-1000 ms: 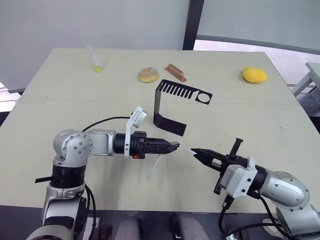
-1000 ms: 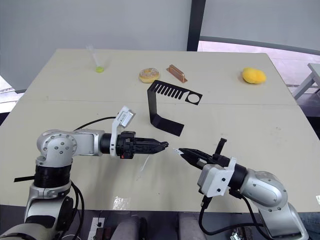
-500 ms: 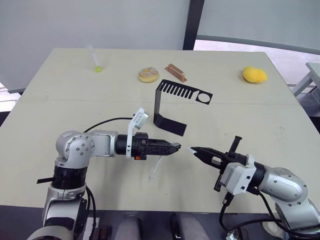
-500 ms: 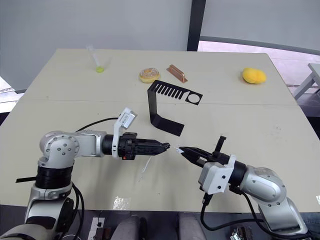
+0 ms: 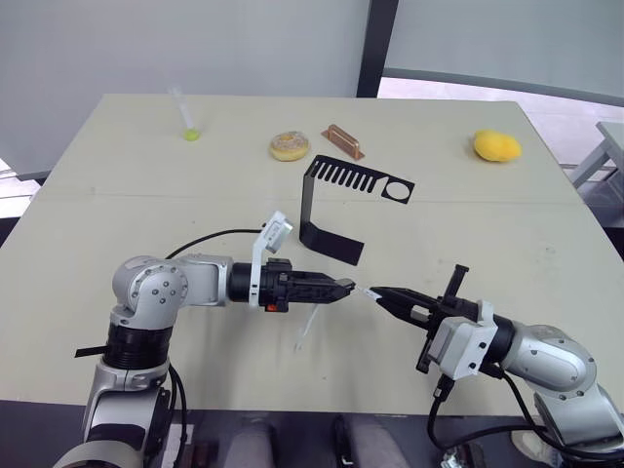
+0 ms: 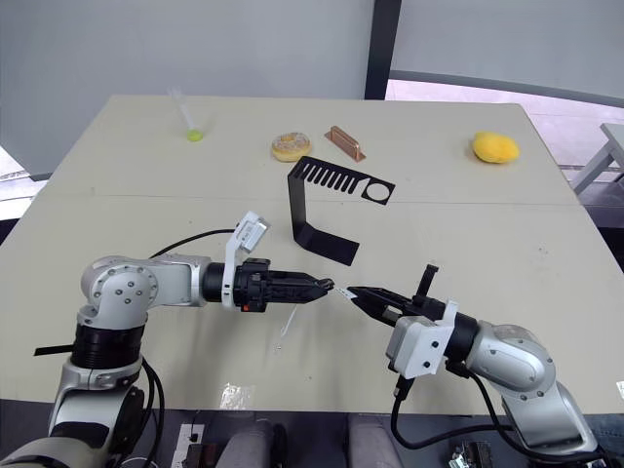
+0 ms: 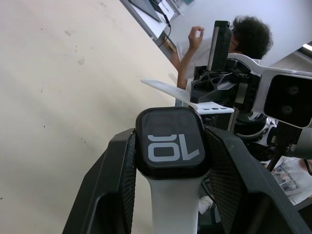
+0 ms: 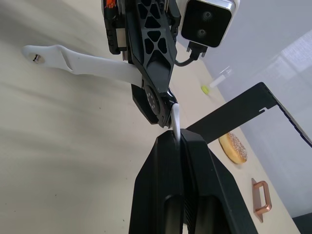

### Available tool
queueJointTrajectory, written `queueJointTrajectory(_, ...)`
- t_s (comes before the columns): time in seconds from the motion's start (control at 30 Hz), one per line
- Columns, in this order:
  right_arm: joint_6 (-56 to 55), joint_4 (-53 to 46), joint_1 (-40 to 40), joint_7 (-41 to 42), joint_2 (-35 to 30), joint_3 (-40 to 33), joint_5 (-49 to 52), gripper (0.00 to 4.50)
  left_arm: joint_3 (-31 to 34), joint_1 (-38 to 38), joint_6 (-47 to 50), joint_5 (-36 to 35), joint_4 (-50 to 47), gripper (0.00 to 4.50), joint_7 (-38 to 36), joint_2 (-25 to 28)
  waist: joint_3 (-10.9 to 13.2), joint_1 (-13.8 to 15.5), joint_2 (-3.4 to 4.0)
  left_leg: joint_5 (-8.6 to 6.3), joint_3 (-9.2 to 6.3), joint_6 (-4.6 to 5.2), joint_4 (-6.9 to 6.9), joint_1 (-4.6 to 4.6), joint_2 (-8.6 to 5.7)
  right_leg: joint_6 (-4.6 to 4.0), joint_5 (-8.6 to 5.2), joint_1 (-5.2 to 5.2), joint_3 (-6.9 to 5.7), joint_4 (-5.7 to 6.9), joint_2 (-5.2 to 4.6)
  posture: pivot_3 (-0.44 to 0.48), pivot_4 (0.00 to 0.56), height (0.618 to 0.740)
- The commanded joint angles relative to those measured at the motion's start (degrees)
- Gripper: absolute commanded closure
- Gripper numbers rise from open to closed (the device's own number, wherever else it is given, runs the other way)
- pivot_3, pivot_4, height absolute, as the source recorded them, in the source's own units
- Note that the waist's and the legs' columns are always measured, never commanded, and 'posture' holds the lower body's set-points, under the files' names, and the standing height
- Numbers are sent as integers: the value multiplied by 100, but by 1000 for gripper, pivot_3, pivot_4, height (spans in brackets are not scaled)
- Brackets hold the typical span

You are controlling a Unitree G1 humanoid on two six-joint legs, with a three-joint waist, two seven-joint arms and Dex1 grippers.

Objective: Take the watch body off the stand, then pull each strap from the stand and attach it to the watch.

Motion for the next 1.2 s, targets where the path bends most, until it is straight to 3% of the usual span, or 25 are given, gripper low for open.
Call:
queueJointTrajectory(0.03, -75, -71, -57, -5, -27, 9, 79, 4500, 5, 17, -103, -32, -228, 2917, -4, -26, 0, 0, 0, 0, 0, 0, 0, 0, 0, 0, 0, 0, 0, 0, 0, 0, 150, 740)
queueJointTrajectory(1.2, -17, -28, -115, -22, -15, 140, 28, 4500, -309, 47, -289, 87, -347, 2917, -92, 69, 0, -2, 0, 0, 0, 0, -1, 0, 0, 0, 0, 0, 1, -1, 0, 0, 150, 740)
